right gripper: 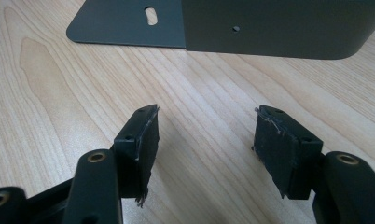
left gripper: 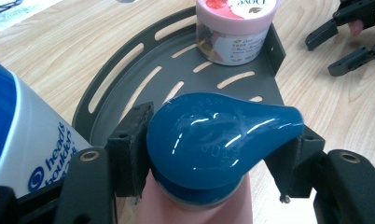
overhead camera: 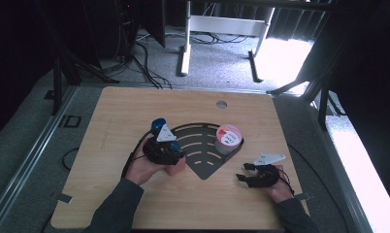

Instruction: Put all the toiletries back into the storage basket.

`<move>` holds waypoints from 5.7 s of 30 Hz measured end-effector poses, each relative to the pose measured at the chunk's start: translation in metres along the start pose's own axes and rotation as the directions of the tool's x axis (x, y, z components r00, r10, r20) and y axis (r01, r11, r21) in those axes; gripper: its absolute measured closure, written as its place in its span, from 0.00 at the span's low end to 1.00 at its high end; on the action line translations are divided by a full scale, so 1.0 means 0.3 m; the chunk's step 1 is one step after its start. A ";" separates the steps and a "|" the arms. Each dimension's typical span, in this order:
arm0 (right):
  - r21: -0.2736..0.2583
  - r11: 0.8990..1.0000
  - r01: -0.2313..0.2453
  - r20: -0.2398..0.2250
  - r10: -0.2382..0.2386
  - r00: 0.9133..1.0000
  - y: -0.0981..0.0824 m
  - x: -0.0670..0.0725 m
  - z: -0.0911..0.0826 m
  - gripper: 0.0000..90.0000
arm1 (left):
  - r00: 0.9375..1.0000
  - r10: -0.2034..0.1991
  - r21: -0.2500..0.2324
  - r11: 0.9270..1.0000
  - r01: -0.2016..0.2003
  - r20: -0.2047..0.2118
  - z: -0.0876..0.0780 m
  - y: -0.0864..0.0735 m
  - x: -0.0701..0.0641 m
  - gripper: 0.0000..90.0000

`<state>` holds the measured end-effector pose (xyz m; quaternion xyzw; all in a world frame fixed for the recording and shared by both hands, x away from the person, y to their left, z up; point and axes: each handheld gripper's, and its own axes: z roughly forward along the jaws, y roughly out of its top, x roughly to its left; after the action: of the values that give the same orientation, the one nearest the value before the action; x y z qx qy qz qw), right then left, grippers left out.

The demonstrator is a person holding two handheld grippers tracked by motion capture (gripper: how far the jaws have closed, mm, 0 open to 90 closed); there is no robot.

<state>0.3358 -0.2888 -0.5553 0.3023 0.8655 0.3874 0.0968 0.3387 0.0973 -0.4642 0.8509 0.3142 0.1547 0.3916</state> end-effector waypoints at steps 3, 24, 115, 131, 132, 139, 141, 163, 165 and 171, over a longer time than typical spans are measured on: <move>0.000 1.000 0.000 -0.001 0.000 1.000 0.000 0.000 0.000 0.44 | 1.000 -0.009 -0.008 1.000 0.009 0.001 0.004 -0.002 0.003 0.48; -0.003 1.000 -0.001 -0.007 0.001 1.000 -0.002 -0.004 -0.002 0.44 | 1.000 -0.008 -0.024 1.000 0.008 -0.001 -0.005 -0.008 0.010 0.58; -0.018 1.000 -0.009 -0.002 0.009 1.000 -0.008 -0.007 -0.001 0.42 | 0.997 0.056 -0.055 0.997 -0.053 0.057 0.015 0.234 -0.116 0.59; -0.027 1.000 -0.010 0.004 0.010 1.000 -0.009 -0.005 0.003 0.42 | 0.999 0.041 -0.045 0.998 -0.039 0.028 0.064 0.265 -0.097 0.59; -0.027 1.000 -0.009 0.004 0.009 1.000 -0.009 -0.005 0.003 0.42 | 0.999 0.041 -0.043 0.998 -0.040 0.023 0.066 0.267 -0.097 0.59; -0.029 1.000 -0.009 0.005 0.009 1.000 -0.009 -0.004 0.004 0.42 | 1.000 0.031 -0.046 0.998 -0.031 -0.005 0.083 0.277 -0.079 0.59; -0.029 1.000 -0.009 0.004 0.009 1.000 -0.009 -0.005 0.004 0.42 | 1.000 0.026 -0.049 0.998 -0.026 -0.009 0.089 0.282 -0.074 0.59; -0.031 0.999 -0.009 0.002 0.010 1.000 -0.010 -0.006 0.004 0.42 | 0.998 -0.009 -0.055 0.998 0.006 -0.061 0.163 0.335 -0.024 0.59; -0.032 0.999 -0.009 0.003 0.010 1.000 -0.010 -0.006 0.004 0.42 | 0.998 -0.010 -0.053 0.999 0.006 -0.065 0.169 0.339 -0.021 0.59; -0.031 0.999 -0.010 0.003 0.010 1.000 -0.010 -0.005 0.004 0.42 | 0.997 -0.022 -0.059 0.998 0.018 -0.073 0.195 0.350 -0.009 0.59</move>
<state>0.3363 -0.2906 -0.5583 0.3058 0.8577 0.4009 0.1008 0.4099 0.0102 -0.4219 0.8298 0.3322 0.1910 0.4058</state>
